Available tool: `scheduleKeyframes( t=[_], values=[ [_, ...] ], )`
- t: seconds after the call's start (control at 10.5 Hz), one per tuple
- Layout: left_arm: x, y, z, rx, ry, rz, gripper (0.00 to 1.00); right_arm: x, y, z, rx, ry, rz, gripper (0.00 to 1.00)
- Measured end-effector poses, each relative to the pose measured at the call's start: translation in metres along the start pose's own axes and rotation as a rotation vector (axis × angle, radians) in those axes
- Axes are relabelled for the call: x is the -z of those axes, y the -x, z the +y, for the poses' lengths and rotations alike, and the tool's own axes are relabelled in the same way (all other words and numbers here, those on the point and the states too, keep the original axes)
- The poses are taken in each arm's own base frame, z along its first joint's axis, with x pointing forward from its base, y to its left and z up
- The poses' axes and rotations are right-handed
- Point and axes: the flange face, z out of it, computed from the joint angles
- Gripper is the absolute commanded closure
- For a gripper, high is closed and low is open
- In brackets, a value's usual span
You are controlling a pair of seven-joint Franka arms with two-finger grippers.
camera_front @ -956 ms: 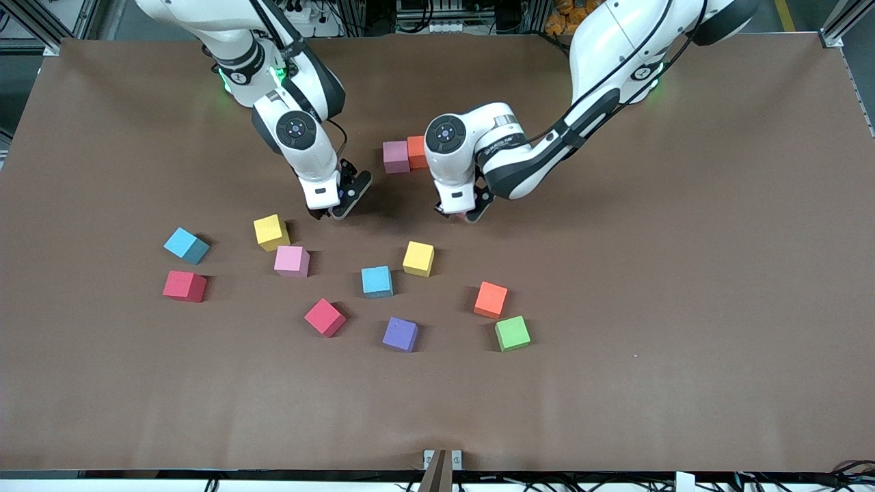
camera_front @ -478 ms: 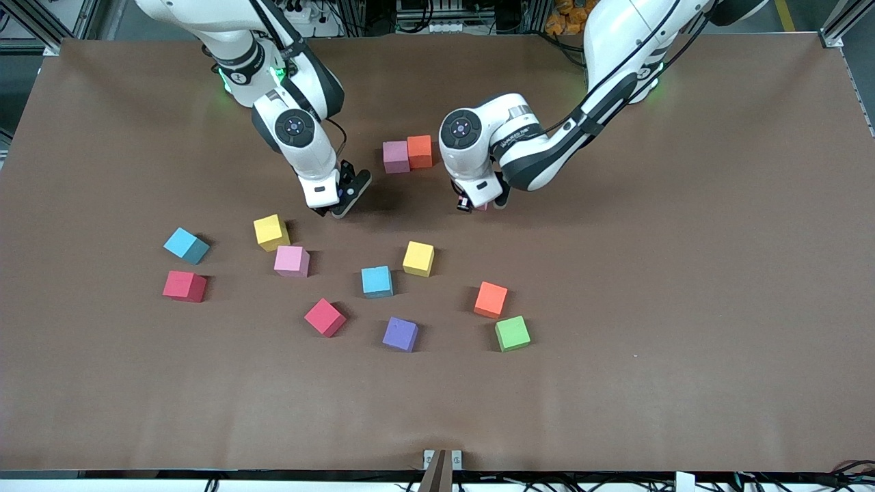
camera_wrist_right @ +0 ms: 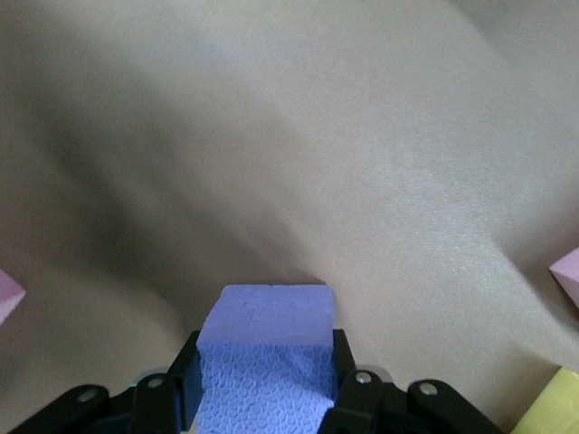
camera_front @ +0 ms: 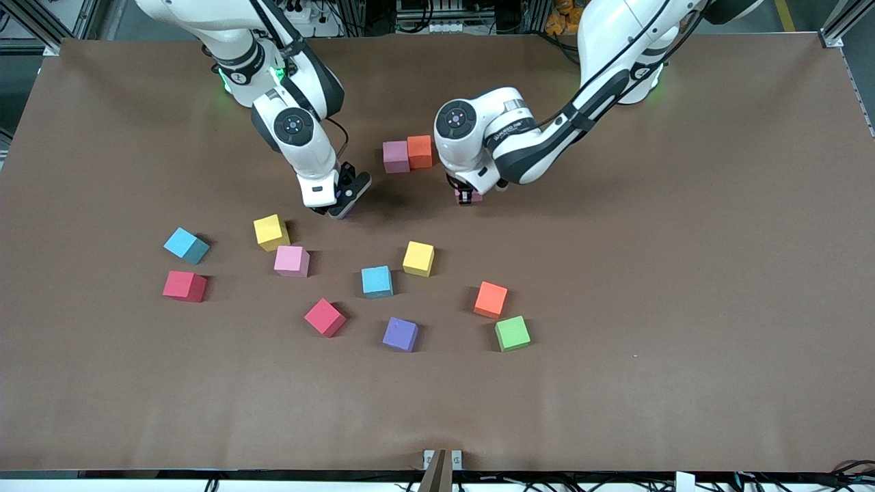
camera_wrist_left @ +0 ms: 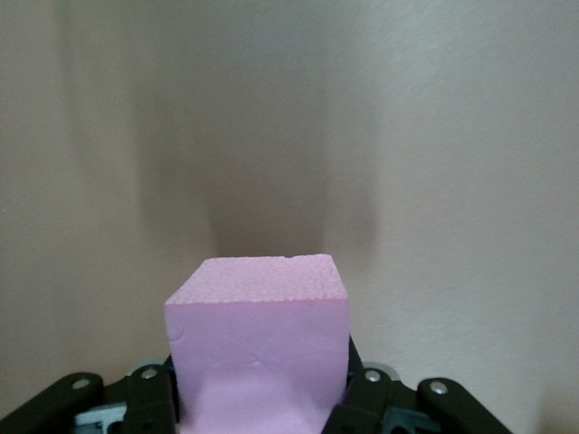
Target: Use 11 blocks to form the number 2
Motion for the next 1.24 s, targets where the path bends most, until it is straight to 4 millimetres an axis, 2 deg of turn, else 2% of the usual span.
scheduleKeyframes(
  t=[0.38,0.57,0.86,1.24],
  values=[
    [-0.017,0.032,-0.054,-0.075,0.009,-0.04,1.0,0.02,-0.018,0.007,-0.303,0.004,0.052,1.0],
    [-0.021,0.043,-0.072,-0.1,0.014,-0.058,1.0,0.03,-0.026,0.013,-0.461,0.001,0.079,1.0],
    [-0.023,0.043,-0.073,-0.101,0.016,-0.069,1.0,0.043,-0.038,0.016,-0.695,-0.013,0.116,1.0],
    [-0.042,0.039,-0.078,-0.091,0.036,-0.068,1.0,0.049,-0.042,0.024,-0.901,-0.025,0.132,1.0]
  ],
)
